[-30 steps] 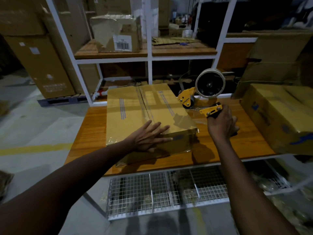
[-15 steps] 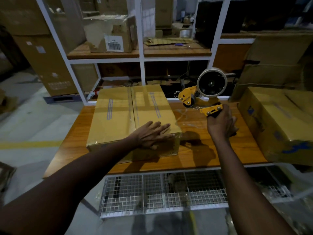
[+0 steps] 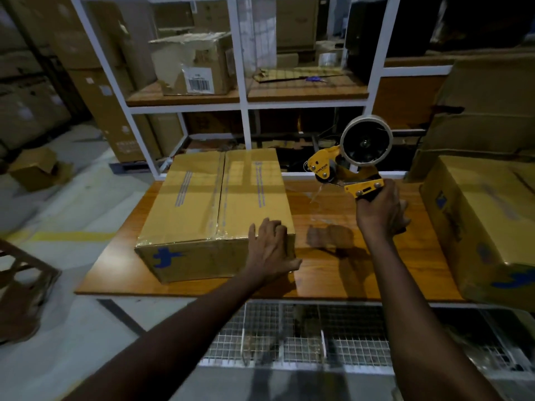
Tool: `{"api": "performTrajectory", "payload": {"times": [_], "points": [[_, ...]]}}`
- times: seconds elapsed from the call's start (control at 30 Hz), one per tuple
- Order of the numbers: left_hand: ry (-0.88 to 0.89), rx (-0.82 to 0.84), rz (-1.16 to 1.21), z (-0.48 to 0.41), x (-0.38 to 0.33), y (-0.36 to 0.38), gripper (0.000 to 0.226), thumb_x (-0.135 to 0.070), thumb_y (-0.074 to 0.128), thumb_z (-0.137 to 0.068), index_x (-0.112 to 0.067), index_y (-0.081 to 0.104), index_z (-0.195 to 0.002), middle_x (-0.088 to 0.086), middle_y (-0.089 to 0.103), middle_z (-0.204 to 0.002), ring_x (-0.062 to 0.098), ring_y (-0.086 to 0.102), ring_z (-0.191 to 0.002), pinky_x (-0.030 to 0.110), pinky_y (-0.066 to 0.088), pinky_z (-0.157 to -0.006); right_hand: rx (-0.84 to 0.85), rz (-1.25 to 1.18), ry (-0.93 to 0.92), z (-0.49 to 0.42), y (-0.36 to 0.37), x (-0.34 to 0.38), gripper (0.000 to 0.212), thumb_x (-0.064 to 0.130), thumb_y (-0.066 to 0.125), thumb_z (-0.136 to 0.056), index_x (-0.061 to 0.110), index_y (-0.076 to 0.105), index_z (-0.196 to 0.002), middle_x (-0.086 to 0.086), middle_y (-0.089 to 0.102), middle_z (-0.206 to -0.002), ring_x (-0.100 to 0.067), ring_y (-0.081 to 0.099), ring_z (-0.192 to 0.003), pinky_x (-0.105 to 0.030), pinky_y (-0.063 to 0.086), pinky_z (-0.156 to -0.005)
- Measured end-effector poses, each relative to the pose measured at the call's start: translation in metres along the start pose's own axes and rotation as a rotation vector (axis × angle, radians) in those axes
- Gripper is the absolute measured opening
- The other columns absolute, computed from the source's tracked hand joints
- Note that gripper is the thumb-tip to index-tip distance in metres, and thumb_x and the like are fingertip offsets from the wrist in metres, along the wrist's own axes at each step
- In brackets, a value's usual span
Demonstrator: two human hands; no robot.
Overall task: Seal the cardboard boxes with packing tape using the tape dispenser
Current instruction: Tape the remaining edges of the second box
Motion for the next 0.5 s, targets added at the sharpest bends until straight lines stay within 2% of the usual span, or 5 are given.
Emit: {"api": "performTrajectory", "payload": {"times": [0.1,0.2,0.27,0.33,0.5], "points": [[-0.22,-0.056,0.051,-0.007,-0.024,0.01,0.08,-0.077,0.055,-0.067,-0.017,0.045,-0.119,0.011,0.047,-0.131,0.034,0.039,-0.132,0.059,0.022,-0.112,0.022,-0.009,-0.02,-0.01,0.002,-0.006,0.031,0.024,0.061,-0.087,0.016,0.05,-0.115,-0.007,0.054,-0.125,-0.037,0.043,-0.12,-0.052,0.03,-0.096],[-0.299,-0.161,0.072,-0.016,-0.019,0.005,0.075,-0.067,0.063,-0.078,-0.017,0.046,-0.131,0.01,0.053,-0.128,0.029,0.05,-0.119,0.048,0.035,-0.101,0.037,-0.014,-0.032,-0.019,0.001,-0.01,0.029,0.025,0.061,-0.087,0.017,0.05,-0.113,-0.006,0.055,-0.126,-0.037,0.042,-0.12,-0.051,0.029,-0.097],[-0.245,-0.122,0.049,-0.018,-0.008,0.003,0.072,-0.061,0.058,-0.087,-0.022,0.042,-0.145,0.005,0.046,-0.147,0.028,0.046,-0.127,0.044,0.034,-0.098,0.048,-0.022,-0.042,-0.025,0.002,-0.012,0.029,0.024,0.061,-0.087,0.016,0.05,-0.113,-0.007,0.054,-0.126,-0.037,0.041,-0.121,-0.05,0.029,-0.097],[-0.169,-0.05,-0.026,-0.019,0.002,0.004,0.06,-0.054,0.049,-0.095,-0.031,0.037,-0.149,-0.004,0.034,-0.158,0.027,0.039,-0.134,0.042,0.032,-0.098,0.064,-0.027,-0.058,-0.03,0.004,-0.014,0.03,0.023,0.061,-0.087,0.016,0.05,-0.113,-0.007,0.055,-0.125,-0.038,0.041,-0.121,-0.051,0.029,-0.097],[-0.111,0.006,-0.116,-0.016,0.007,-0.001,0.049,-0.047,0.031,-0.104,-0.04,0.026,-0.152,-0.013,0.025,-0.161,0.024,0.034,-0.137,0.04,0.032,-0.093,0.109,-0.034,-0.092,-0.035,0.01,-0.013,0.036,0.022,0.063,-0.086,0.016,0.05,-0.119,-0.007,0.054,-0.128,-0.038,0.041,-0.122,-0.051,0.028,-0.099]]}}
Point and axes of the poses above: each hand's wrist, its own z-axis away from the middle knuckle, its own y-axis out of the palm, x = y × z, the point moved 3 cm from there along -z, towards the middle knuckle
